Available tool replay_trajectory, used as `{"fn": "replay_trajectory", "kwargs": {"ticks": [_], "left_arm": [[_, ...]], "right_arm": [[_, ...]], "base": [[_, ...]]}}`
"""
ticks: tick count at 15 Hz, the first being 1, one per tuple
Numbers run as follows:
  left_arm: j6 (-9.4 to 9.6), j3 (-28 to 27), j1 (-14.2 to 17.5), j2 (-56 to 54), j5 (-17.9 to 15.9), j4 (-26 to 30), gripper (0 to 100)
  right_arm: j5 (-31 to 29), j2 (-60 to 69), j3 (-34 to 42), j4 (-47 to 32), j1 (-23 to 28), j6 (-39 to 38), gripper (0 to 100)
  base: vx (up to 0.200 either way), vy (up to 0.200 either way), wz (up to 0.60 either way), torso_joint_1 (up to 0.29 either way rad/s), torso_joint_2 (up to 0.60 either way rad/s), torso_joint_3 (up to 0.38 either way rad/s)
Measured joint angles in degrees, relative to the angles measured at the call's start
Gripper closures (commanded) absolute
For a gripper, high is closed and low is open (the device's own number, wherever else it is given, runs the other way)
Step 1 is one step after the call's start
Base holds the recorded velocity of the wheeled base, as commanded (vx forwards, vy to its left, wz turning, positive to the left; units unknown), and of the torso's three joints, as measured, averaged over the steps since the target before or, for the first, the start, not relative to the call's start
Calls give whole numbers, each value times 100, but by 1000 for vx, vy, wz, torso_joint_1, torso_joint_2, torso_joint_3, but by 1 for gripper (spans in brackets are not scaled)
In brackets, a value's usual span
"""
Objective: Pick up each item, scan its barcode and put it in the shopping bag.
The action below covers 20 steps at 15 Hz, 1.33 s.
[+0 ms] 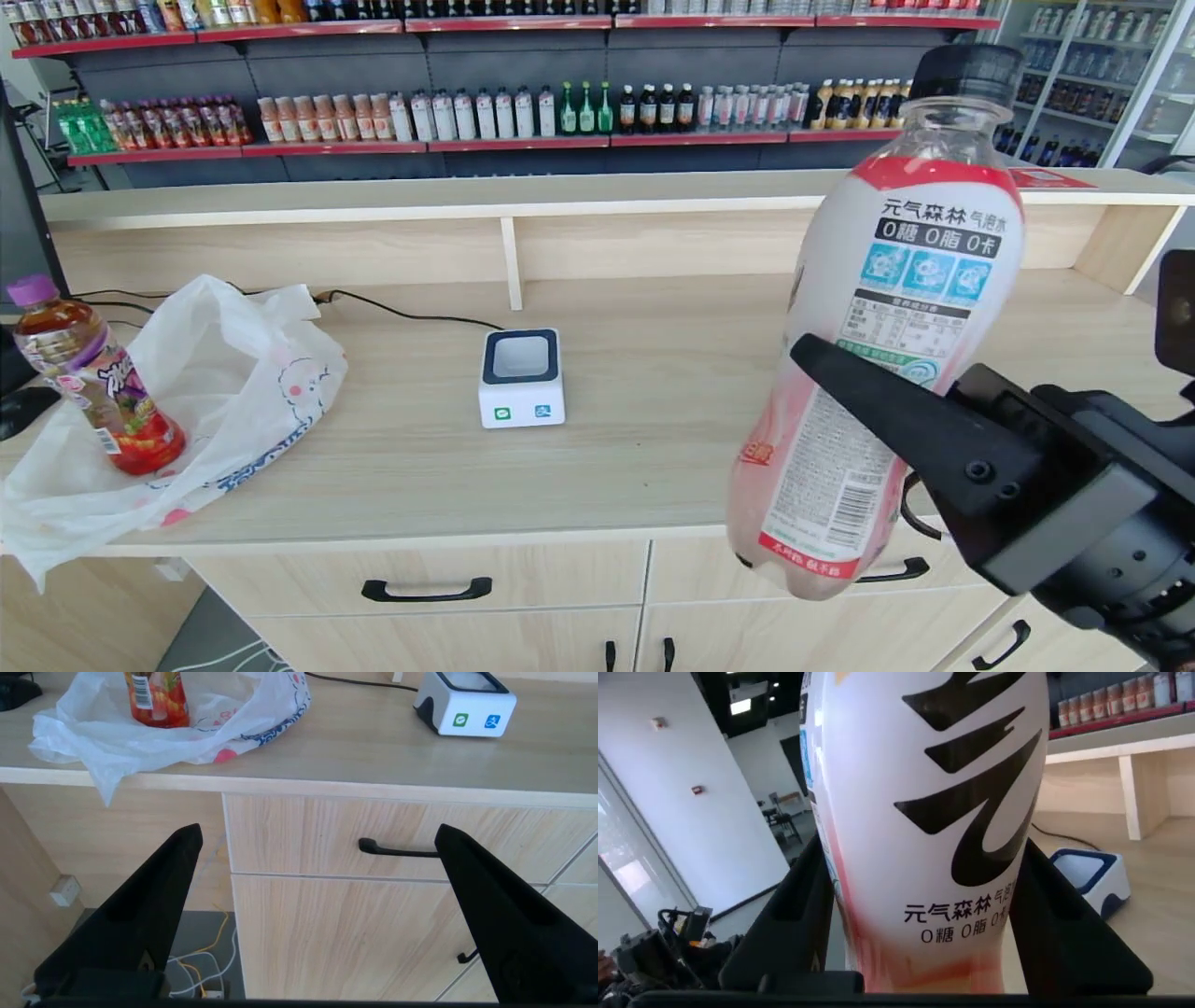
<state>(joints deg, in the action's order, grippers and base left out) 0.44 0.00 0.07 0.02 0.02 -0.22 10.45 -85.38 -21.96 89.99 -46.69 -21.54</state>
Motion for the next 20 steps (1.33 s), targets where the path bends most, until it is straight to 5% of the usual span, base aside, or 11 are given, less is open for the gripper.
{"fn": "replay_trajectory", "kwargs": {"ticks": [4, 20], "left_arm": [[0, 0, 2, 0, 2, -2, 0], [-1, 0, 2, 0, 2, -2, 0]], "right_arm": [[9, -380, -874, -2, -68, -445, 100], [304, -607, -1514, 0, -568, -667, 100]], "base": [[0, 0, 0, 0, 0, 0], [0, 0, 0, 0, 0, 0]]}}
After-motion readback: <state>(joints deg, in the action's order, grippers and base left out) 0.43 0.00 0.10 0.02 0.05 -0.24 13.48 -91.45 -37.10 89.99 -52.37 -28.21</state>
